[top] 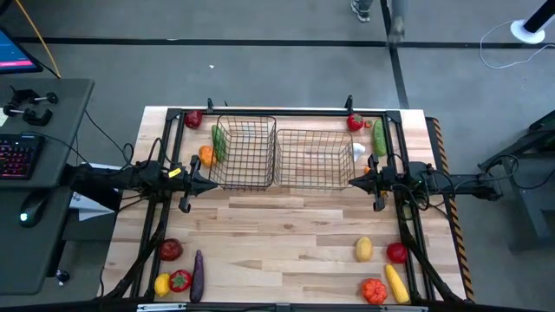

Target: Sort produce into baskets

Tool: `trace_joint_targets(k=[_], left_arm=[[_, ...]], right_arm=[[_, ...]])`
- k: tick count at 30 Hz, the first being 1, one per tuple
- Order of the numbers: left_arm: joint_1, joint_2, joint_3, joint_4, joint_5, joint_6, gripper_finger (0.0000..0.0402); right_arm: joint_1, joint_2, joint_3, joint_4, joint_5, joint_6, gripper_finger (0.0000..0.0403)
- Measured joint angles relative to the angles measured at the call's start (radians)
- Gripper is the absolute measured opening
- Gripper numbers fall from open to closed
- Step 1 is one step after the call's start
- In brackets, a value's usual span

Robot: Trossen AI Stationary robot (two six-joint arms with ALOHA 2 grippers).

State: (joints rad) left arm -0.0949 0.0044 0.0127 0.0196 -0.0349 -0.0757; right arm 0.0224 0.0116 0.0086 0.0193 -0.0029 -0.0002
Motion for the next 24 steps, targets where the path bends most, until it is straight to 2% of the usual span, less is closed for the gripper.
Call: trace_joint_targets(k=[10,14,19,24], left_arm=[[0.0,0.0,0.0,0.0,0.0,0.001,0.0],[0.003,0.0,0.0,0.053,-0.046,0.025,0.0],[0.003,0.0,0.0,0.339,-0.069,-0.243,0.0],[0.003,0.0,0.0,0.717,-0.155,-0.361,0.0]], right_arm=[[0.0,0.0,0.0,0.0,0.0,0.0,0.0],[0.0,0.0,0.0,0.0,0.0,0.0,0.0],[0.0,0.0,0.0,0.0,0.0,0.0,0.0],[0.0,0.0,0.0,0.0,0.0,0.0,0.0]])
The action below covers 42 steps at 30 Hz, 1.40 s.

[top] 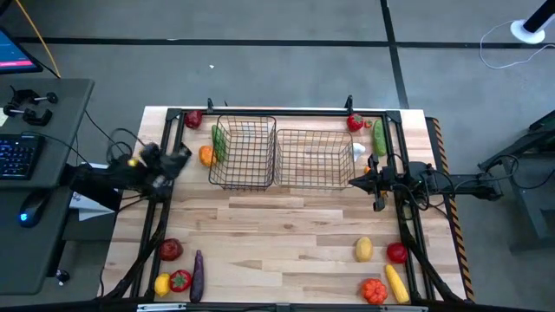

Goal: Sort produce into baskets
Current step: Put the eggplant into the right wire basket

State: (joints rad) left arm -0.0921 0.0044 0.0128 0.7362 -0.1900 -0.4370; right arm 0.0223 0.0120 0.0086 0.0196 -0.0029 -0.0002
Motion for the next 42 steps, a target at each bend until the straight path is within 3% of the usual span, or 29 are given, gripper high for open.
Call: trace_joint_targets(k=[3,6,12,18,20,23,27,34,38,42], left_arm=[[0.0,0.0,0.002,0.16,-0.2,0.01,0.0],[0.0,0.025,0.053,0.084,-0.384,-0.004,0.0],[0.076,0.216,0.323,-0.356,-0.444,-0.033,0.0026],[0.246,0.384,0.761,-1.094,-0.456,-0.002,0.0116],[0.304,0.45,0.88,-1.265,-0.45,-0.03,0.015],[0.379,0.552,1.012,-1.399,-0.39,-0.031,0.0193],[0.448,0.685,1.11,-1.448,-0.25,0.008,0.0231],[0.474,0.862,1.174,-1.37,-0.026,0.057,0.0245],[0.464,0.934,1.178,-1.2,0.248,0.056,0.0245],[0.41,1.011,1.175,-1.186,0.506,0.002,0.0243]], right_arm=[[0.0,0.0,0.0,0.0,0.0,0.0,0.0],[0.0,0.0,0.0,0.0,0.0,0.0,0.0],[0.0,0.0,0.0,0.0,0.0,0.0,0.0],[0.0,0.0,0.0,0.0,0.0,0.0,0.0],[0.0,0.0,0.0,0.0,0.0,0.0,0.0],[0.0,0.0,0.0,0.0,0.0,0.0,0.0],[0.0,0.0,0.0,0.0,0.0,0.0,0.0],[0.0,0.0,0.0,0.0,0.0,0.0,0.0],[0.0,0.0,0.0,0.0,0.0,0.0,0.0],[0.0,0.0,0.0,0.0,0.0,0.0,0.0]])
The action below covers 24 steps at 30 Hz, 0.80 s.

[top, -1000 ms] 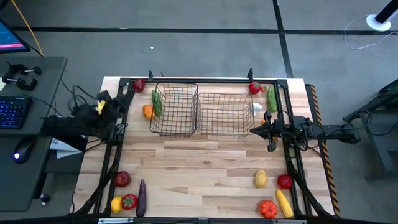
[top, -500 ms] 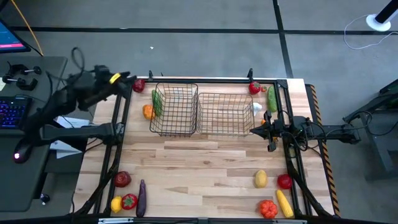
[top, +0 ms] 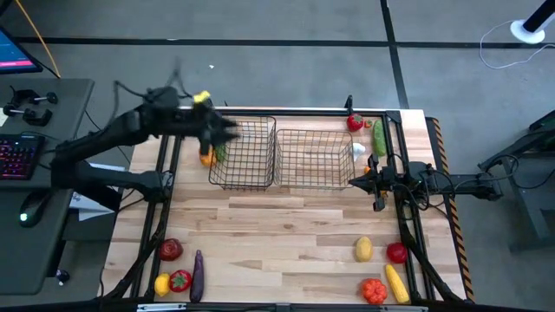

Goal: Sort produce into baskets
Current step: Put the eggplant into the right wire basket

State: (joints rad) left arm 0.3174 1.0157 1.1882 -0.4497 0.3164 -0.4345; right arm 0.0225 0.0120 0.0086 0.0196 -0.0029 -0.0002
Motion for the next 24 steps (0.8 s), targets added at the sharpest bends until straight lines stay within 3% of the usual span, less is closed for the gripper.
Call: trace_joint_targets(k=[4,11,19,21,24], left_arm=[[-0.081,0.025,0.002,-0.048,0.121,-0.091,0.0243],[-0.307,0.05,0.003,-0.213,0.12,-0.27,0.0243],[-0.673,0.195,0.001,-0.527,0.119,-0.393,0.0242],[-0.748,0.251,0.001,-0.561,0.084,-0.4,0.0242],[-0.825,0.338,0.001,-0.607,-0.02,-0.55,0.0242]], right_arm=[[0.0,0.0,0.0,0.0,0.0,0.0,0.0],[0.0,0.0,0.0,0.0,0.0,0.0,0.0],[0.0,0.0,0.0,0.0,0.0,0.0,0.0],[0.0,0.0,0.0,0.0,0.0,0.0,0.0],[0.0,0.0,0.0,0.0,0.0,0.0,0.0]])
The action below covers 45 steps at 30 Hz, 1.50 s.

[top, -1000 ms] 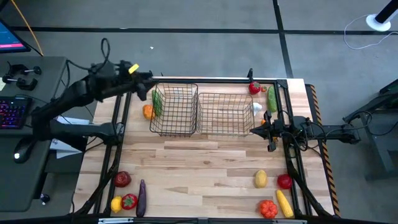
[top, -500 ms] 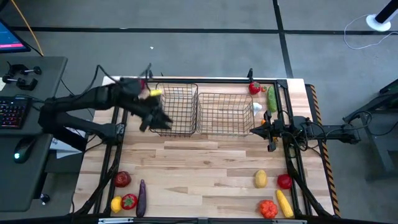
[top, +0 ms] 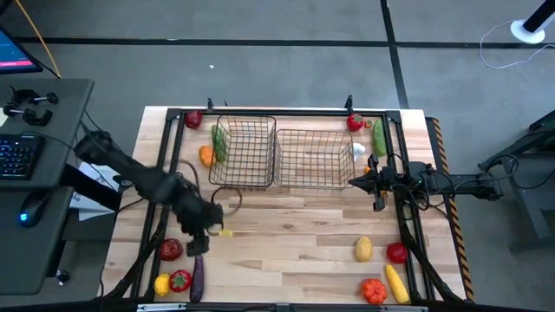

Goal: Sort produce into baskets
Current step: Put the eggplant into the right wire basket

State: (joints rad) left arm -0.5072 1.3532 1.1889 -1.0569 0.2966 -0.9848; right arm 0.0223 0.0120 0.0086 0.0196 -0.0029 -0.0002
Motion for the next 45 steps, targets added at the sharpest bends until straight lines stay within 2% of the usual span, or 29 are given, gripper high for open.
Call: trace_joint_targets(k=[4,12,18,21,35,45], left_arm=[[-0.055,0.108,-0.011,0.034,-0.02,-0.239,0.0242],[-0.192,0.271,-0.015,0.146,0.003,-0.375,0.0242],[-0.267,0.348,-0.015,0.131,-0.067,-0.585,0.0242],[-0.289,0.37,-0.015,0.132,-0.132,-0.694,0.0242],[-0.345,0.39,-0.016,0.084,-0.192,-1.082,0.0242],[-0.336,0.39,-0.052,0.127,-0.202,-1.187,0.0243]], right_arm=[[0.0,0.0,0.0,0.0,0.0,0.0,0.0],[0.0,0.0,0.0,0.0,0.0,0.0,0.0],[0.0,0.0,0.0,0.0,0.0,0.0,0.0],[0.0,0.0,0.0,0.0,0.0,0.0,0.0],[0.0,0.0,0.0,0.0,0.0,0.0,0.0],[0.0,0.0,0.0,0.0,0.0,0.0,0.0]])
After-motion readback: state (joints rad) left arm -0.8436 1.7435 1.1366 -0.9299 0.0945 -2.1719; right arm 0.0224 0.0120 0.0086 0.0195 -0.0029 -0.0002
